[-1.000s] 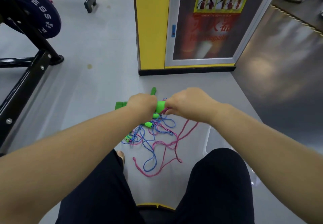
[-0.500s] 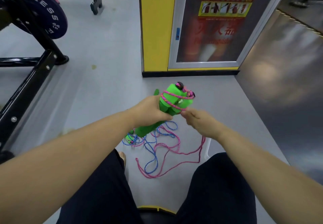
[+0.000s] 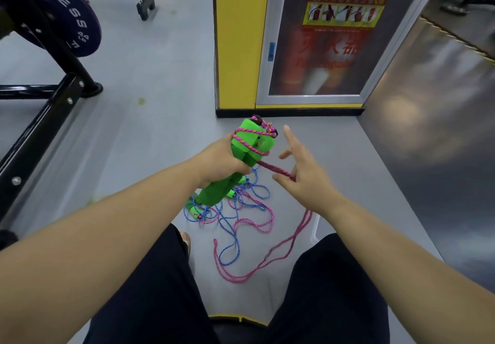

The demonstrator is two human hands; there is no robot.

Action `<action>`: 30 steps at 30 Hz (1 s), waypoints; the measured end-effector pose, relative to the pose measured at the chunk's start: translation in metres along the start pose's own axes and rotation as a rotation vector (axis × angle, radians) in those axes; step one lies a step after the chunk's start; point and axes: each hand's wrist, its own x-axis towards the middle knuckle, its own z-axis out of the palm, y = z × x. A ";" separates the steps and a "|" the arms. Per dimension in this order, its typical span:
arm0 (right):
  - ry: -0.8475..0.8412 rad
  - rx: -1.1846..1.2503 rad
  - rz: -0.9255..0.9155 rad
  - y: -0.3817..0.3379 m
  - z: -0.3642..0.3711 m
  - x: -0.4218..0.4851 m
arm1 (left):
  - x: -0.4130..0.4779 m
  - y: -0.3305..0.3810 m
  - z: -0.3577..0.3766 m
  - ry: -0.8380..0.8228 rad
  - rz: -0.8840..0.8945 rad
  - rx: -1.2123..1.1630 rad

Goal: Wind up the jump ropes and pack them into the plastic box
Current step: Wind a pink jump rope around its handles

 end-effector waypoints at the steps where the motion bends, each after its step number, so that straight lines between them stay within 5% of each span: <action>1: 0.019 -0.046 -0.061 -0.003 -0.001 0.002 | 0.000 0.000 0.001 -0.027 -0.004 0.006; 6: 0.144 -0.026 -0.188 -0.012 0.002 0.010 | -0.001 -0.002 0.006 -0.080 -0.035 -0.057; 13: 0.171 0.128 -0.071 -0.013 -0.002 0.013 | -0.001 -0.005 0.008 -0.115 -0.061 -0.150; 21: 0.294 0.097 -0.248 -0.006 0.007 0.009 | -0.003 -0.008 0.018 -0.104 -0.069 -0.403; 26: 0.188 0.646 0.090 -0.013 0.010 0.007 | -0.004 -0.007 0.020 -0.104 -0.040 -0.489; 30: 0.148 0.699 0.247 -0.010 0.013 0.000 | -0.002 -0.003 0.013 -0.063 -0.041 -0.532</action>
